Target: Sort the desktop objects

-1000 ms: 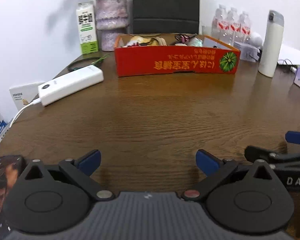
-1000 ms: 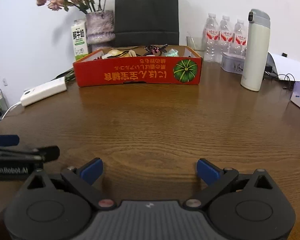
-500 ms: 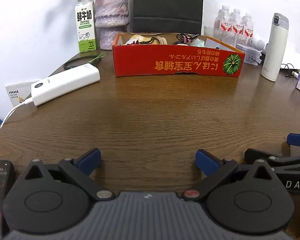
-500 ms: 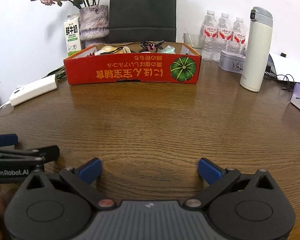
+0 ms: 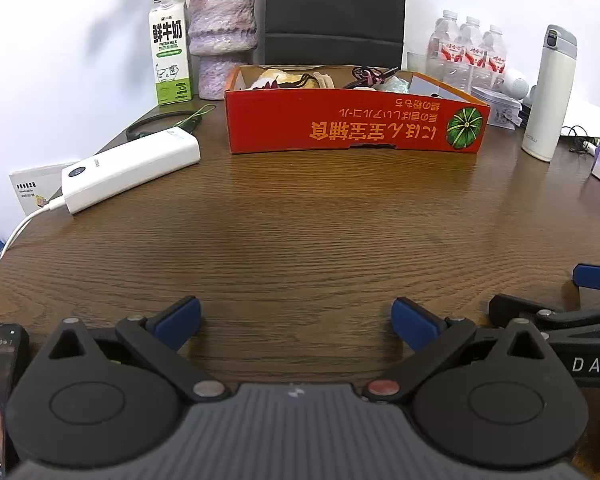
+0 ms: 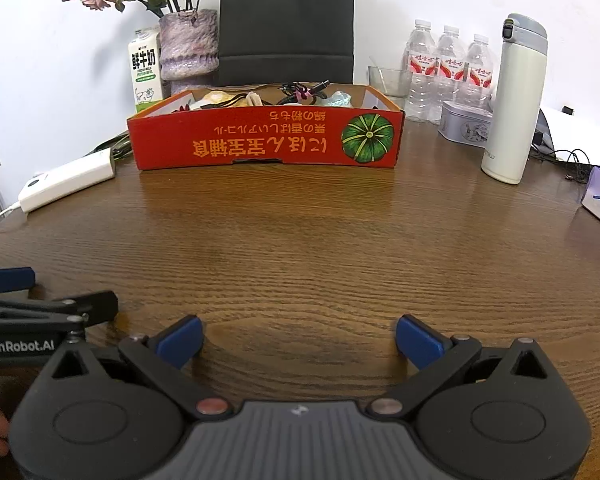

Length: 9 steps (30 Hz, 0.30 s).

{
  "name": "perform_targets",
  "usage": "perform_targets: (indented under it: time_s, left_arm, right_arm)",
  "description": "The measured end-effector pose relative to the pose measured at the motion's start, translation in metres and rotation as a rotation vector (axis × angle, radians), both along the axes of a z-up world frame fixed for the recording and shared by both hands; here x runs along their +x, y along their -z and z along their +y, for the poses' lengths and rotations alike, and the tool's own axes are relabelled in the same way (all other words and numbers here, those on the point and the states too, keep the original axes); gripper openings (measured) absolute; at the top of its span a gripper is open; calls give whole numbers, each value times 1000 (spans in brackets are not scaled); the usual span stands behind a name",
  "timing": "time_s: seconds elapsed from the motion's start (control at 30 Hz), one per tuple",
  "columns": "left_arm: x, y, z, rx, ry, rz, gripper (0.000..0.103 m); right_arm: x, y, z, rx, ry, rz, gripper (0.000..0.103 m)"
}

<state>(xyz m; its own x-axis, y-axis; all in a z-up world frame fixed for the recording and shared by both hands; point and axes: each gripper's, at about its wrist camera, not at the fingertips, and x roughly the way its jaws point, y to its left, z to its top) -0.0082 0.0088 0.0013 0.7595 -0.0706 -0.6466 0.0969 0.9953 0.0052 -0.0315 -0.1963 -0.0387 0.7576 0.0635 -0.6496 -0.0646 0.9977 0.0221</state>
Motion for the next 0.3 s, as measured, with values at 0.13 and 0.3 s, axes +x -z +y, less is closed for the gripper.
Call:
perform_targets:
  time_s: [0.13,0.3]
  left_arm:
    - [1,0,0,1,-5,0,103]
    - [1,0,0,1,-4,0,103]
  right_arm:
    - [2,0,0,0,-7,0,103]
    - [3,0,-1,0,-8,0,103]
